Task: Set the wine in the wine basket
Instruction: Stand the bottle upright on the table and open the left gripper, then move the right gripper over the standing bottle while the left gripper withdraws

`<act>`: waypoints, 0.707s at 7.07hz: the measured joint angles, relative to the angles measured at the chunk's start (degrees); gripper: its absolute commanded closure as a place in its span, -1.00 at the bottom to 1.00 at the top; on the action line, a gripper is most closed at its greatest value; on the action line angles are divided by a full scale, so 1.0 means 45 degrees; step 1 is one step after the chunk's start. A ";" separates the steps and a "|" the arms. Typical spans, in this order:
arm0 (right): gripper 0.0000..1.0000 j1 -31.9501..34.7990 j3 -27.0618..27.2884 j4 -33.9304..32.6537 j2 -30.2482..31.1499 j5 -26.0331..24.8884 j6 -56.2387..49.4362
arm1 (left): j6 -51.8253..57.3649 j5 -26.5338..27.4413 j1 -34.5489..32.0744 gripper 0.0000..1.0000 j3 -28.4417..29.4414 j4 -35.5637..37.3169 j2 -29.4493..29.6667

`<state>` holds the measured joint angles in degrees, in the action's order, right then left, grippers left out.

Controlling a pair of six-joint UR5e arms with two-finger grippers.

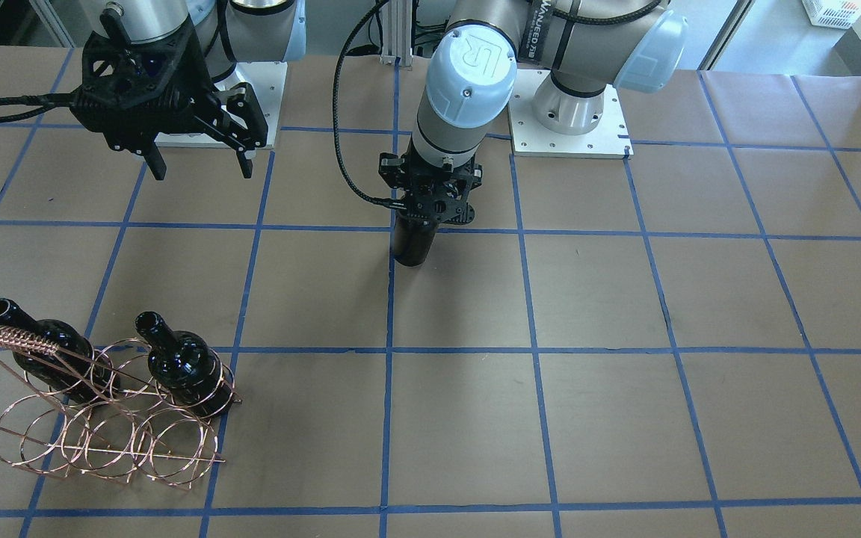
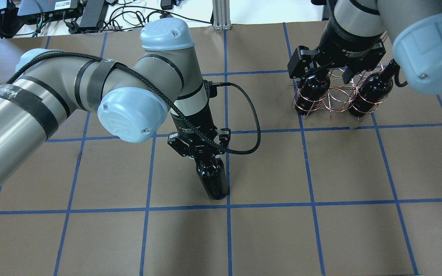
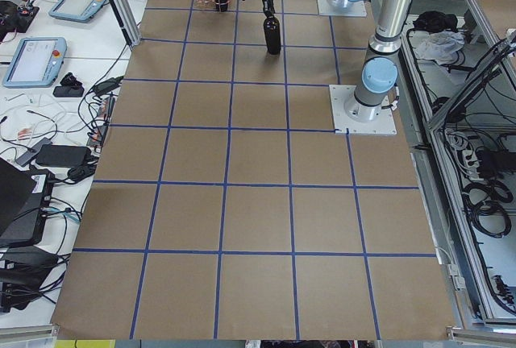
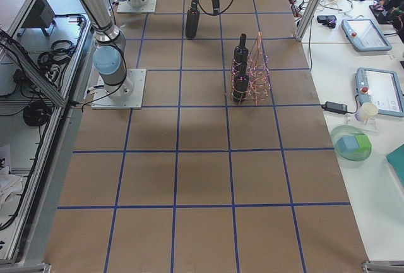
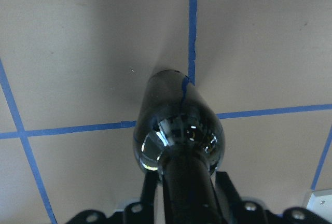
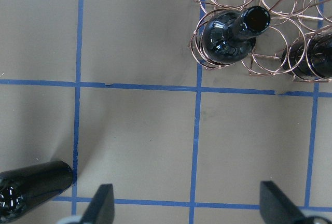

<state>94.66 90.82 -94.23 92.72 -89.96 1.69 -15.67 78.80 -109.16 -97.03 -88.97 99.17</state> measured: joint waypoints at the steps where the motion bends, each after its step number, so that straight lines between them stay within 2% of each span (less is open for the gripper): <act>1: -1.00 0.0000 0.0006 0.0001 0.0015 0.0001 0.0004 | -0.0031 -0.0010 0.0000 -1.00 0.0013 0.0003 -0.0018; 5: -1.00 0.0027 0.0013 0.0145 0.0086 0.0039 0.0206 | 0.0008 0.0008 0.0166 -1.00 0.0536 -0.0091 -0.0251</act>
<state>94.78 90.88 -93.58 93.11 -89.79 2.62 -15.64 78.84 -108.41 -94.62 -89.37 98.04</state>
